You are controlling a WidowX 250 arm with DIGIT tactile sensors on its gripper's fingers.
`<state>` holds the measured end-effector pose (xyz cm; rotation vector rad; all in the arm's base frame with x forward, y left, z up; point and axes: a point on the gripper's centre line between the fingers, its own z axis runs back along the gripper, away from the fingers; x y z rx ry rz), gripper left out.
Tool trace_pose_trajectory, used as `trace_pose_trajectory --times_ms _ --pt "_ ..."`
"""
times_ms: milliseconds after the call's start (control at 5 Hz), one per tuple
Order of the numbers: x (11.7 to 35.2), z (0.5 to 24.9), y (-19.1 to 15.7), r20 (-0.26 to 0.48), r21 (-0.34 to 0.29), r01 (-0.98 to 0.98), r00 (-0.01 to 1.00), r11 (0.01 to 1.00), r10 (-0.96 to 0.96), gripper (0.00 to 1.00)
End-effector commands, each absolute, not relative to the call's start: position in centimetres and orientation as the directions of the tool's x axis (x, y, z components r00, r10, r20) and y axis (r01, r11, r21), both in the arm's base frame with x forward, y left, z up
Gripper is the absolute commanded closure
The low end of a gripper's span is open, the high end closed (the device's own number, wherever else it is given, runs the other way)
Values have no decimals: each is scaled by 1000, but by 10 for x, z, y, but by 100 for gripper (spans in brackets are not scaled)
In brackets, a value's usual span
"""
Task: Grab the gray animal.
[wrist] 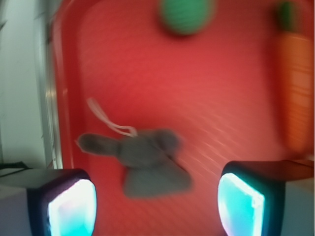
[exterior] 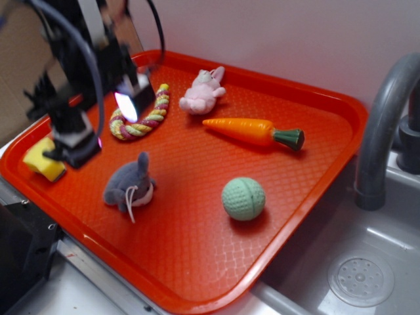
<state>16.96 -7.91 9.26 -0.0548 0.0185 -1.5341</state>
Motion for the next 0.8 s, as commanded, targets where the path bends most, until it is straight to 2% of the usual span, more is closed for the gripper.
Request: trace_pose_trajectory --times_ms 0,200,400,600 --pt "149 58 -93 25 -65 996 -60 -62 -998 0" --pt "143 42 -89 37 -134 989 -54 -58 -998 0" --pt "140 27 -86 3 -186 982 -10 -10 -1000 100" --pt "145 29 -82 -55 -157 980 117 125 -992 100"
